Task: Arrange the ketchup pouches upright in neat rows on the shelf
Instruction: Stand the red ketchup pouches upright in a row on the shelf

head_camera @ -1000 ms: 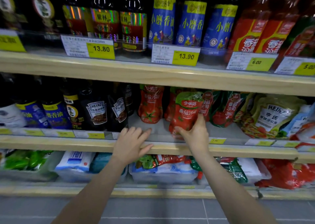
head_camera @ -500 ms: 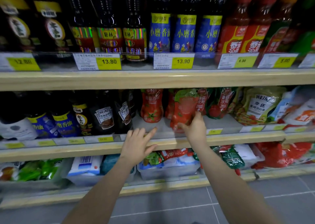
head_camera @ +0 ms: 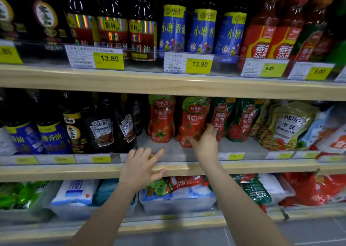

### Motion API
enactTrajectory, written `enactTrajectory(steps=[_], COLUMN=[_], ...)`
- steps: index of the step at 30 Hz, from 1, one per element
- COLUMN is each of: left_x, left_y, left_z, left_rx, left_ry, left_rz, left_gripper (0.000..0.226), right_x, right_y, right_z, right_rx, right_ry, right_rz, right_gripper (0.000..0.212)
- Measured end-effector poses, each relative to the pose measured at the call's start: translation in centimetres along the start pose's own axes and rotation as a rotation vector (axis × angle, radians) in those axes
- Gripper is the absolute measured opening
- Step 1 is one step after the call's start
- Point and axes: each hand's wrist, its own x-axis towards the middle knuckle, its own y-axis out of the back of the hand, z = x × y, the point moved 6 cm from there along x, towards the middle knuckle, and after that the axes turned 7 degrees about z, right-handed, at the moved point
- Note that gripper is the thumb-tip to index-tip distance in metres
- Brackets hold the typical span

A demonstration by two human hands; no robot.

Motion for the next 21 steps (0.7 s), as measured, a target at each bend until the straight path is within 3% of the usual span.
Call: enactTrajectory(steps=[2, 6, 13, 21], left_x=[0.0, 0.0, 0.0, 0.0], left_y=[0.0, 0.2, 0.5, 0.5], left_z=[0.1, 0.1, 0.1, 0.1], left_rx=[0.010, 0.016, 0.014, 0.018], left_ry=[-0.007, -0.003, -0.001, -0.003], left_rz=[0.016, 0.033, 0.037, 0.035], left_gripper=[0.060, 0.061, 0.063, 0.062], right_x=[-0.7, -2.2, 0.0, 1.0], right_y=[0.9, 0.2, -1.7, -3.5], right_z=[0.0, -0.5, -0.1, 1.2], right_rx=[0.054, -0.017, 0.004, -0.073], right_ry=[0.107, 0.382, 0.313, 0.271], right_rz=[0.012, -0.260, -0.406, -0.458], right_gripper=[0.060, 0.033, 0.042, 0.040])
